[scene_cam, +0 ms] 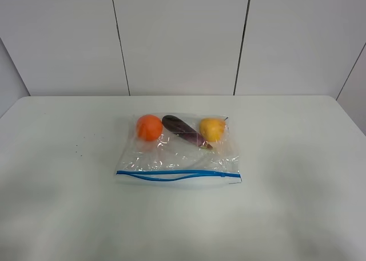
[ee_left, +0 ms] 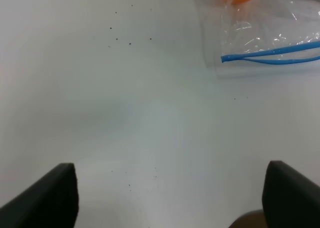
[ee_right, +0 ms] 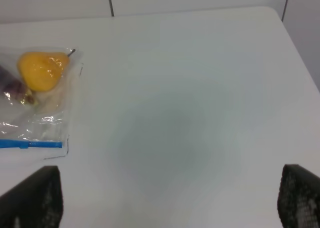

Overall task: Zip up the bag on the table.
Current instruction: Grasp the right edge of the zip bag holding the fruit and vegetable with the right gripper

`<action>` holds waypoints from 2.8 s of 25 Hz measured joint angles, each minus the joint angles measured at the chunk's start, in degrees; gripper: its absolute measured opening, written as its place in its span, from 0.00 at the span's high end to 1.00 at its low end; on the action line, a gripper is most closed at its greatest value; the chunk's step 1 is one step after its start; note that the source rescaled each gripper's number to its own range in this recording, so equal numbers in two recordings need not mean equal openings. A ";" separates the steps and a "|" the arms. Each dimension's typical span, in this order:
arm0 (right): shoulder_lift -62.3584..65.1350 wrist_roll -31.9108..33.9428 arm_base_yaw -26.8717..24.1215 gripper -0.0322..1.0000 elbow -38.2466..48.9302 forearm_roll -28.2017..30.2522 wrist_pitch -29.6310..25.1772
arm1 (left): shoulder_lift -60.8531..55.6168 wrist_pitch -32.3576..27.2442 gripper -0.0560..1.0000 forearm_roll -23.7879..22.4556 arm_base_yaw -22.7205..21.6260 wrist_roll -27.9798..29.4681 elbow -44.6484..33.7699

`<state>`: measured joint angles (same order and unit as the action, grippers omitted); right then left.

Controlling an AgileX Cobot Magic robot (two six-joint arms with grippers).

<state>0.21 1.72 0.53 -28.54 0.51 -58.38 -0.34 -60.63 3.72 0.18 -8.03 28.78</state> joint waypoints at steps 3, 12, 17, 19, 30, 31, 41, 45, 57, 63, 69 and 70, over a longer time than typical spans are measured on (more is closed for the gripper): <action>0.00 0.00 0.00 0.02 0.00 0.00 0.00 | 0.00 0.00 0.00 0.00 0.00 0.00 0.00; -1.44 0.00 0.00 0.02 -0.06 0.43 -0.13 | 0.00 0.00 0.00 0.00 0.00 0.00 0.00; -14.93 0.00 0.00 0.02 -5.58 -1.73 -1.23 | 0.00 0.00 0.00 0.00 0.00 0.00 0.00; -23.46 0.00 0.00 0.02 -9.42 -2.98 -1.23 | 0.00 0.00 0.00 0.00 0.00 0.00 0.00; -66.86 -2.74 0.00 0.05 -29.61 -10.59 -0.97 | 0.00 0.00 0.00 0.00 0.00 0.00 0.00; -69.86 -4.05 0.00 0.05 -30.70 -11.36 -0.88 | 0.00 0.00 0.00 0.00 0.00 0.00 0.00; -95.75 -26.44 0.00 0.06 -33.90 -33.27 8.47 | 0.00 0.00 0.00 0.00 0.00 0.00 0.00; -102.58 -39.01 0.00 0.06 -33.90 -43.12 9.18 | 0.00 0.00 0.00 0.00 0.00 0.00 0.00; -118.78 -55.37 -0.47 0.15 -36.81 -57.45 7.19 | 0.00 0.00 0.00 0.00 0.00 0.00 0.00; -124.66 -58.72 -0.47 0.15 -41.32 -61.41 2.07 | 0.00 0.00 0.00 0.00 0.00 0.00 0.00; -128.62 -62.30 -0.47 0.16 -41.77 -64.77 -1.26 | 0.00 0.00 0.00 0.00 0.00 0.00 0.00; -128.82 -62.83 -0.47 0.16 -41.77 -65.22 -1.52 | 0.00 0.00 0.00 0.00 0.00 0.00 0.00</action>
<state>-128.61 -61.11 0.06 -70.30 -64.71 -59.90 -0.34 -60.63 3.72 0.18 -8.03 28.78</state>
